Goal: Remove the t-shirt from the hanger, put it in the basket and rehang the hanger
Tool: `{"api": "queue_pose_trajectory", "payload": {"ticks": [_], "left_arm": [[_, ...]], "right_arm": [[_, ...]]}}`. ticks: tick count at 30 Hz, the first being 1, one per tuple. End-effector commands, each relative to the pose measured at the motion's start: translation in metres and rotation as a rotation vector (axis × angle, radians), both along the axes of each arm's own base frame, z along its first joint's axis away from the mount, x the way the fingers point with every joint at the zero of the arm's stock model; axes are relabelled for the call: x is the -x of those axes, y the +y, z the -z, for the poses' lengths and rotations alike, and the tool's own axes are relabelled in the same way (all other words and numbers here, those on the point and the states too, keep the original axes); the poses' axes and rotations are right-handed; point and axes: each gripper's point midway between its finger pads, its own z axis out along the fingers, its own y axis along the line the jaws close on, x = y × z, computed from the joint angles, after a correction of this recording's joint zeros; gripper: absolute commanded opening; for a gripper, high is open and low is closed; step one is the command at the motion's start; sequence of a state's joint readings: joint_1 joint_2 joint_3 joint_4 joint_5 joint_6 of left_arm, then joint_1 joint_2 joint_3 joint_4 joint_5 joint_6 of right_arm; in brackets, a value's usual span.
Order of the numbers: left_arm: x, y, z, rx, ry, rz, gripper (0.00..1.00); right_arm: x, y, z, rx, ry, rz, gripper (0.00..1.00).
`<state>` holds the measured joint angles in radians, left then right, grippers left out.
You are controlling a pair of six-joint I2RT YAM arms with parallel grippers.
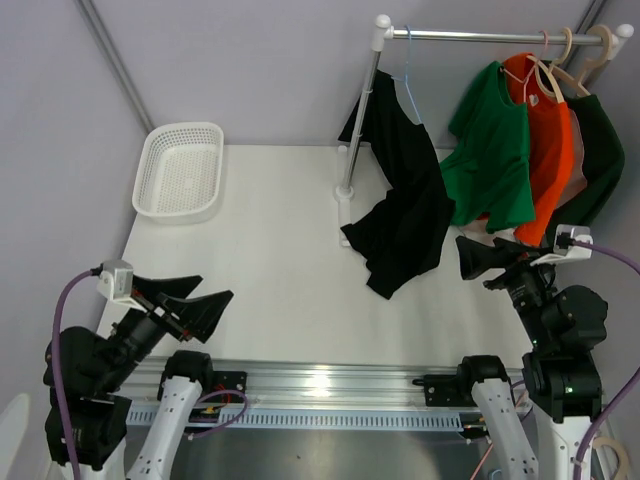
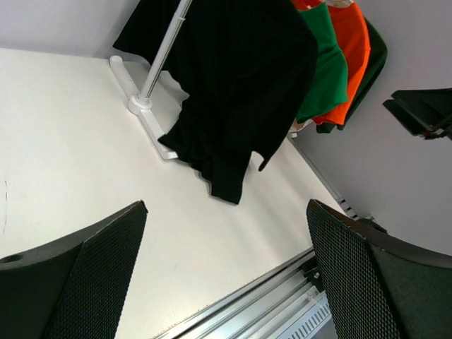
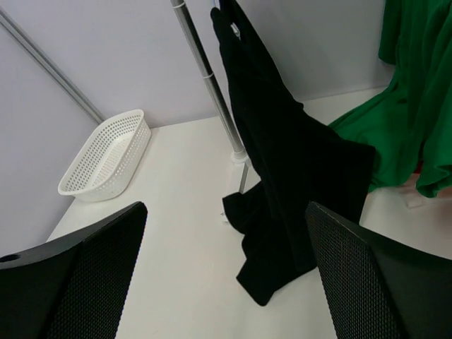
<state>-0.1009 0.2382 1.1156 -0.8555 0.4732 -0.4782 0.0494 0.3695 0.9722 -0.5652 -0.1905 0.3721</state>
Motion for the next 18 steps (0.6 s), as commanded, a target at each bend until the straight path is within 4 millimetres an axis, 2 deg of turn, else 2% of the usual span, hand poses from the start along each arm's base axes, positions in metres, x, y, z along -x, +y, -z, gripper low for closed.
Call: {"api": "queue_pose_trajectory", "payload": {"ticks": [1, 3, 5, 6, 7, 8, 9, 10, 12, 13, 14, 15, 16, 17, 18], "left_arm": [[-0.023, 0.002, -0.001, -0.041, 0.010, -0.017, 1.00], [-0.031, 0.003, -0.002, -0.049, -0.004, -0.027, 1.00], [-0.043, 0.002, -0.006, -0.062, -0.053, -0.030, 1.00], [-0.051, 0.003, 0.001, -0.075, -0.052, -0.036, 0.99], [-0.060, 0.005, -0.004, -0.086, -0.085, -0.050, 0.99], [-0.069, 0.008, 0.002, -0.102, -0.080, -0.076, 1.00], [-0.080, 0.017, 0.002, -0.110, -0.074, -0.136, 1.00], [-0.092, 0.019, 0.005, -0.121, -0.055, -0.152, 0.99], [-0.103, 0.021, 0.003, -0.130, -0.039, -0.171, 1.00], [-0.108, 0.021, 0.003, -0.129, -0.028, -0.172, 1.00], [-0.117, 0.019, 0.006, -0.131, 0.005, -0.167, 0.99], [-0.121, 0.018, 0.007, -0.126, 0.021, -0.160, 1.00], [-0.125, 0.016, 0.005, -0.125, 0.016, -0.155, 1.00], [-0.130, 0.017, 0.006, -0.129, 0.021, -0.163, 0.99], [-0.137, 0.020, 0.011, -0.134, 0.038, -0.180, 0.99]], "right_arm": [[-0.010, -0.004, -0.018, 0.021, -0.032, 0.022, 0.99], [-0.013, 0.009, -0.033, 0.047, -0.073, -0.055, 0.99], [-0.037, 0.015, -0.046, 0.043, -0.091, -0.085, 1.00], [-0.042, 0.015, -0.065, 0.044, -0.114, -0.083, 1.00], [-0.068, 0.016, -0.059, 0.049, -0.049, -0.081, 0.99], [-0.078, 0.017, -0.063, 0.067, -0.040, -0.090, 1.00], [-0.080, 0.020, -0.081, 0.080, -0.064, -0.108, 0.99], [-0.101, 0.022, -0.076, 0.090, -0.023, -0.117, 0.99], [-0.115, 0.028, -0.085, 0.120, -0.036, -0.151, 0.99], [-0.119, 0.028, -0.101, 0.131, -0.067, -0.152, 0.99], [-0.140, 0.030, -0.094, 0.137, -0.030, -0.157, 0.99], [-0.149, 0.031, -0.095, 0.147, -0.021, -0.161, 0.99], [-0.154, 0.033, -0.111, 0.149, -0.045, -0.169, 1.00], [-0.178, 0.037, -0.097, 0.148, 0.012, -0.183, 0.99], [-0.186, 0.042, -0.095, 0.149, 0.029, -0.200, 0.97]]}}
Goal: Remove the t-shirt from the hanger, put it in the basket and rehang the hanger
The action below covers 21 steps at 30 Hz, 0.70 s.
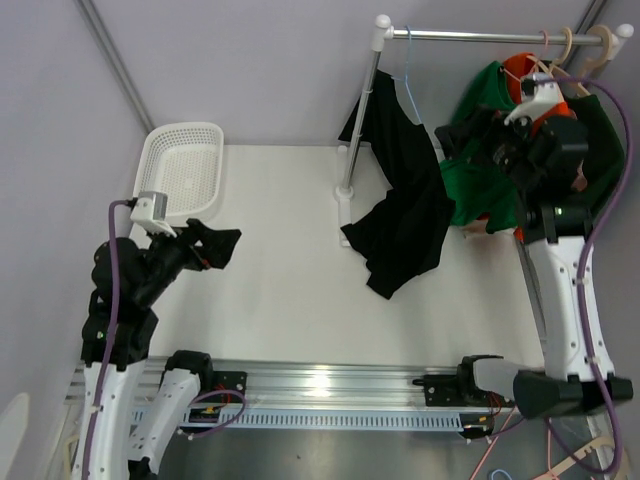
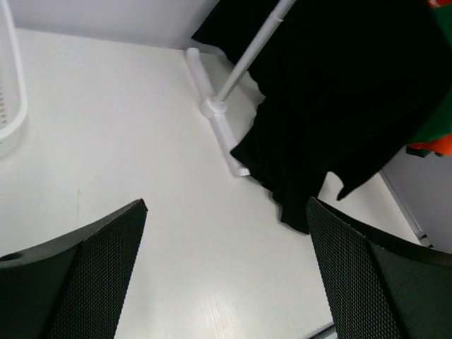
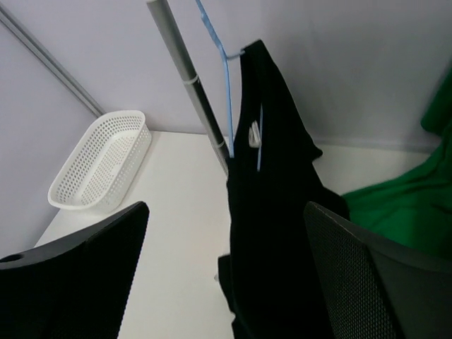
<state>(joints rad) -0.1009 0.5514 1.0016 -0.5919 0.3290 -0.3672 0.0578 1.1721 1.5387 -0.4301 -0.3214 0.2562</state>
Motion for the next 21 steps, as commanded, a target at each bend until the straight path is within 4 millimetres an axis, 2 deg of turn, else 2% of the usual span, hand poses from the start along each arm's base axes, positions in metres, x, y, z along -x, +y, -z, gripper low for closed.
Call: {"api": "queue_pose_trajectory", "payload": {"ticks": [1, 2, 3, 4, 5, 6, 7, 8, 9, 10, 11, 12, 13, 14, 15, 16, 17, 18, 19, 20, 21], "left_arm": [[-0.022, 0.014, -0.021, -0.022, -0.087, -0.089, 0.99], [-0.026, 0.017, -0.022, -0.024, -0.097, -0.114, 0.99], [-0.034, 0.020, -0.024, -0.027, -0.104, -0.134, 1.00], [-0.038, 0.022, -0.025, -0.032, -0.108, -0.144, 0.99], [-0.041, 0.023, -0.026, -0.040, -0.109, -0.153, 1.00], [-0.045, 0.024, -0.029, -0.041, -0.109, -0.162, 1.00], [-0.053, 0.025, -0.030, -0.044, -0.091, -0.168, 0.99], [-0.056, 0.025, -0.034, -0.039, -0.089, -0.174, 1.00], [-0.060, 0.025, -0.036, -0.035, -0.084, -0.175, 1.00], [-0.067, 0.024, -0.036, -0.033, -0.072, -0.178, 1.00], [-0.070, 0.023, -0.040, -0.020, -0.075, -0.180, 0.99], [-0.074, 0.023, -0.042, -0.013, -0.079, -0.180, 1.00], [-0.080, 0.022, -0.040, -0.012, -0.068, -0.179, 1.00], [-0.082, 0.021, -0.044, -0.004, -0.075, -0.175, 1.00], [-0.085, 0.018, -0.045, 0.000, -0.083, -0.163, 1.00], [-0.086, 0.017, -0.047, 0.002, -0.087, -0.157, 0.99], [-0.090, 0.016, -0.046, 0.006, -0.081, -0.154, 1.00], [-0.092, 0.015, -0.047, 0.009, -0.088, -0.148, 0.99], [-0.092, 0.014, -0.047, 0.008, -0.087, -0.145, 0.99], [-0.093, 0.013, -0.046, 0.010, -0.082, -0.144, 0.99], [-0.094, 0.013, -0.044, 0.011, -0.078, -0.141, 0.99]], "right_arm": [[-0.023, 0.016, -0.018, 0.034, -0.031, -0.071, 0.95], [-0.028, 0.023, -0.028, 0.035, -0.051, -0.084, 0.94], [-0.044, 0.028, -0.023, 0.041, -0.053, -0.094, 0.91], [-0.050, 0.033, -0.024, 0.042, -0.060, -0.104, 0.91], [-0.055, 0.037, -0.033, 0.044, -0.085, -0.113, 0.91], [-0.071, 0.043, -0.023, 0.052, -0.061, -0.122, 0.90], [-0.078, 0.045, -0.022, 0.063, -0.058, -0.127, 0.90], [-0.082, 0.048, -0.039, 0.066, -0.093, -0.134, 0.89], [-0.088, 0.053, -0.037, 0.075, -0.081, -0.143, 0.88], [-0.107, 0.059, -0.021, 0.088, -0.048, -0.151, 0.87], [-0.113, 0.062, -0.022, 0.112, -0.059, -0.154, 0.87], [-0.116, 0.068, -0.034, 0.121, -0.095, -0.151, 0.86], [-0.131, 0.073, -0.023, 0.136, -0.081, -0.149, 0.87], [-0.137, 0.076, -0.022, 0.159, -0.096, -0.142, 0.87], [-0.144, 0.074, -0.030, 0.166, -0.128, -0.105, 0.87], [-0.150, 0.077, -0.028, 0.175, -0.130, -0.094, 0.87], [-0.164, 0.080, -0.014, 0.185, -0.107, -0.085, 0.87], [-0.171, 0.078, -0.012, 0.196, -0.106, -0.063, 0.86], [-0.175, 0.080, -0.019, 0.195, -0.124, -0.050, 0.85], [-0.187, 0.083, -0.006, 0.205, -0.105, -0.043, 0.84], [-0.192, 0.084, -0.003, 0.217, -0.102, -0.034, 0.83]]}}
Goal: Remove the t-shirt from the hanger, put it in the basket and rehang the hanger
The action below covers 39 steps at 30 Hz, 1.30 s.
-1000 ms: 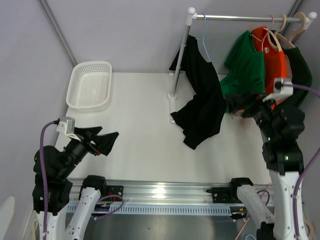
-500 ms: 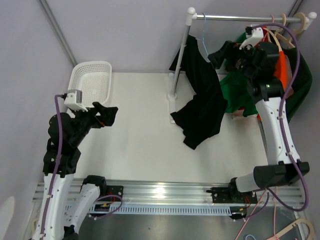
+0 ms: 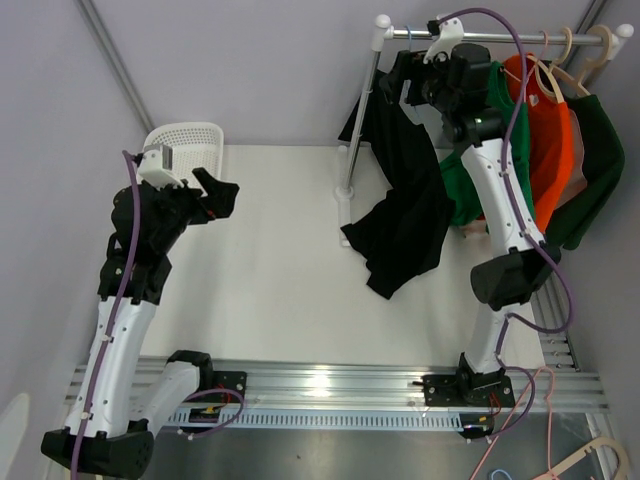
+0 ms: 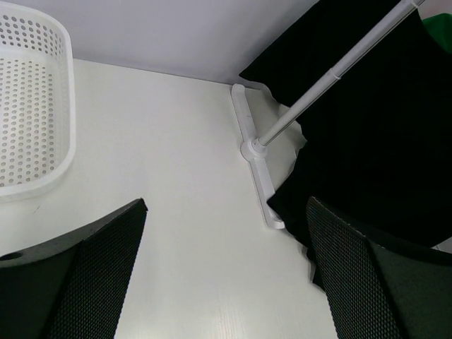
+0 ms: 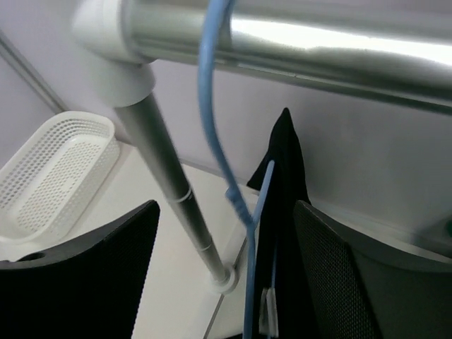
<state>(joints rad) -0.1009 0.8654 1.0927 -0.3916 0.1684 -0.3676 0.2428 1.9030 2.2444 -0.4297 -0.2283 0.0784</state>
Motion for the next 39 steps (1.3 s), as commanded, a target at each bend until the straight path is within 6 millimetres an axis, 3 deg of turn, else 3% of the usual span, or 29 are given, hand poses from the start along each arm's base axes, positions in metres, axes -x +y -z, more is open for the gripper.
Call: {"api": "queue_pose_trajectory", "payload": {"ticks": [1, 2, 5, 8, 11, 14, 17, 19, 24, 28, 29, 33, 34, 36, 38, 39], "left_arm": [[0.001, -0.006, -0.036, 0.031, -0.103, 0.028, 1.00], [0.000, -0.007, -0.034, 0.028, -0.104, 0.033, 0.99], [0.001, -0.005, -0.032, 0.016, -0.103, 0.029, 1.00], [0.002, -0.004, -0.036, 0.007, -0.112, 0.024, 1.00], [0.003, -0.003, -0.035, 0.008, -0.114, 0.020, 0.99], [0.003, -0.004, -0.035, 0.014, -0.119, 0.025, 0.99], [0.003, -0.005, -0.034, 0.017, -0.115, 0.028, 0.99], [0.003, -0.005, -0.033, 0.017, -0.115, 0.031, 1.00], [0.005, -0.006, -0.035, 0.014, -0.122, 0.036, 0.99], [0.006, -0.004, -0.037, 0.020, -0.124, 0.026, 1.00], [0.006, -0.004, -0.039, 0.026, -0.122, 0.022, 0.99], [0.007, -0.011, -0.041, 0.034, -0.096, 0.053, 0.96], [0.009, -0.015, -0.045, 0.020, -0.109, 0.080, 0.96], [0.017, -0.028, -0.051, -0.003, -0.133, 0.128, 0.96], [0.024, -0.029, -0.057, -0.083, -0.170, 0.100, 0.96], [0.033, -0.047, -0.059, -0.103, -0.189, 0.161, 0.97]], "right_arm": [[-0.021, -0.010, -0.016, 0.040, -0.078, 0.109, 0.81], [-0.027, -0.008, -0.010, 0.043, -0.071, 0.124, 0.72], [-0.034, -0.014, -0.014, 0.035, -0.096, 0.186, 0.53], [-0.038, -0.022, -0.016, 0.041, -0.107, 0.235, 0.48], [-0.040, -0.025, -0.017, 0.047, -0.116, 0.257, 0.25], [-0.037, -0.026, -0.023, 0.053, -0.133, 0.258, 0.31], [-0.033, -0.027, -0.032, 0.045, -0.148, 0.262, 0.09], [-0.029, -0.028, -0.038, 0.040, -0.159, 0.270, 0.01], [-0.020, -0.026, -0.056, 0.023, -0.194, 0.278, 0.00], [-0.004, -0.025, -0.091, -0.005, -0.257, 0.292, 0.00], [0.007, -0.025, -0.109, -0.002, -0.294, 0.292, 0.00], [0.041, -0.032, -0.145, -0.045, -0.342, 0.314, 0.00], [0.046, -0.038, -0.146, -0.053, -0.332, 0.346, 0.00], [0.051, -0.067, -0.122, -0.077, -0.229, 0.544, 0.00], [0.074, -0.088, -0.109, -0.161, -0.137, 0.653, 0.00], [0.086, -0.102, -0.098, -0.181, -0.095, 0.724, 0.00]]}}
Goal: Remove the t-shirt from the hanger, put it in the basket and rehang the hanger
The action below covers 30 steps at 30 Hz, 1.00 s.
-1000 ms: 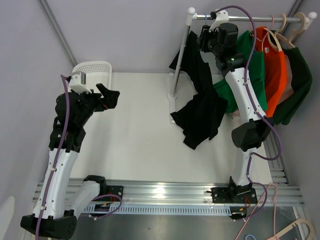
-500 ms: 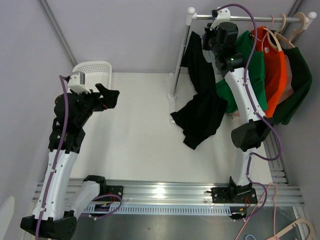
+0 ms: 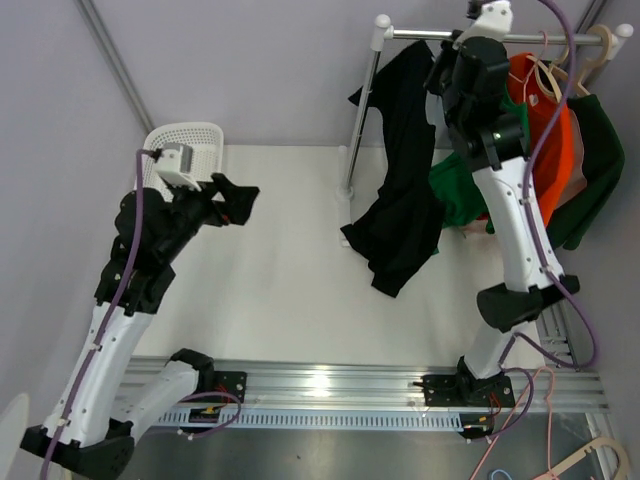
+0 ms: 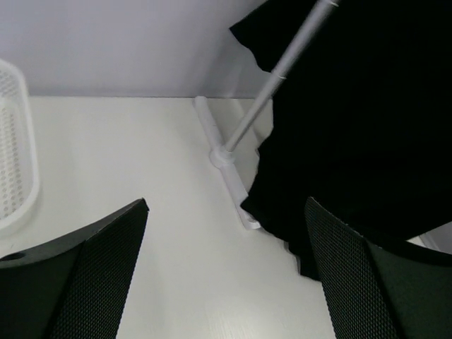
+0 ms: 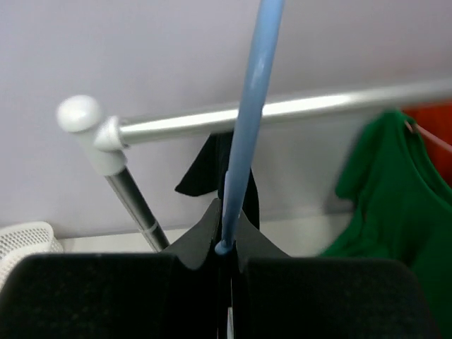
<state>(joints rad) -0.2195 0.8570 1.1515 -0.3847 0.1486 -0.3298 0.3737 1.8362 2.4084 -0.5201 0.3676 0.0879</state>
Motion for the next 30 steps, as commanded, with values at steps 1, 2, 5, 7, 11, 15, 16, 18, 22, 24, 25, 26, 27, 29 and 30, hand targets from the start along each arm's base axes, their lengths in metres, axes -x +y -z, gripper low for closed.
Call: {"api": "queue_pose_trajectory", "payload": {"ticks": [1, 2, 5, 7, 11, 15, 16, 18, 22, 24, 25, 26, 27, 29, 30], "left_arm": [[0.023, -0.023, -0.031, -0.103, -0.127, 0.074, 0.97], [0.027, -0.029, -0.033, -0.108, -0.138, 0.094, 0.97], [0.045, -0.062, -0.026, -0.136, -0.157, 0.243, 0.97], [0.065, -0.088, -0.021, -0.178, -0.196, 0.349, 0.98], [0.089, -0.130, 0.008, -0.328, -0.225, 0.417, 0.98], [0.127, -0.181, 0.032, -0.350, -0.262, 0.532, 0.99], [0.135, -0.189, 0.055, -0.375, -0.256, 0.568, 1.00], [0.149, -0.204, 0.042, -0.287, -0.319, 0.607, 1.00], [0.163, -0.231, 0.054, -0.219, -0.361, 0.692, 0.99], [0.169, -0.246, 0.038, -0.172, -0.401, 0.726, 0.99], [0.170, -0.251, 0.035, -0.177, -0.421, 0.730, 0.99], [0.171, -0.262, 0.038, -0.183, -0.427, 0.741, 0.99], [0.173, -0.267, 0.025, -0.165, -0.448, 0.748, 0.99], [0.179, -0.280, 0.017, -0.146, -0.481, 0.782, 0.99], [0.183, -0.284, 0.016, -0.137, -0.489, 0.802, 0.99]], "right_arm": [[0.055, -0.061, -0.004, -0.197, 0.035, 0.279, 0.00], [0.063, -0.065, 0.013, -0.269, 0.084, 0.317, 0.00], [0.096, -0.084, 0.044, -0.423, 0.143, 0.425, 0.00], [0.109, -0.084, 0.069, -0.449, 0.198, 0.436, 0.00], [0.144, -0.090, 0.074, -0.573, 0.207, 0.423, 0.00], [0.154, -0.086, 0.081, -0.593, 0.249, 0.402, 0.00], [0.155, -0.086, 0.081, -0.587, 0.256, 0.396, 0.00], [0.157, -0.082, 0.082, -0.583, 0.268, 0.375, 0.00], [0.159, -0.073, 0.082, -0.575, 0.265, 0.308, 0.00], [0.161, -0.072, 0.083, -0.582, 0.255, 0.291, 0.00], [0.163, -0.072, 0.086, -0.580, 0.254, 0.286, 0.00], [0.162, -0.072, 0.086, -0.582, 0.253, 0.289, 0.00], [0.163, -0.072, 0.087, -0.580, 0.253, 0.287, 0.00], [0.163, -0.072, 0.085, -0.576, 0.253, 0.286, 0.00], [0.163, -0.072, 0.085, -0.576, 0.250, 0.285, 0.00]]}}
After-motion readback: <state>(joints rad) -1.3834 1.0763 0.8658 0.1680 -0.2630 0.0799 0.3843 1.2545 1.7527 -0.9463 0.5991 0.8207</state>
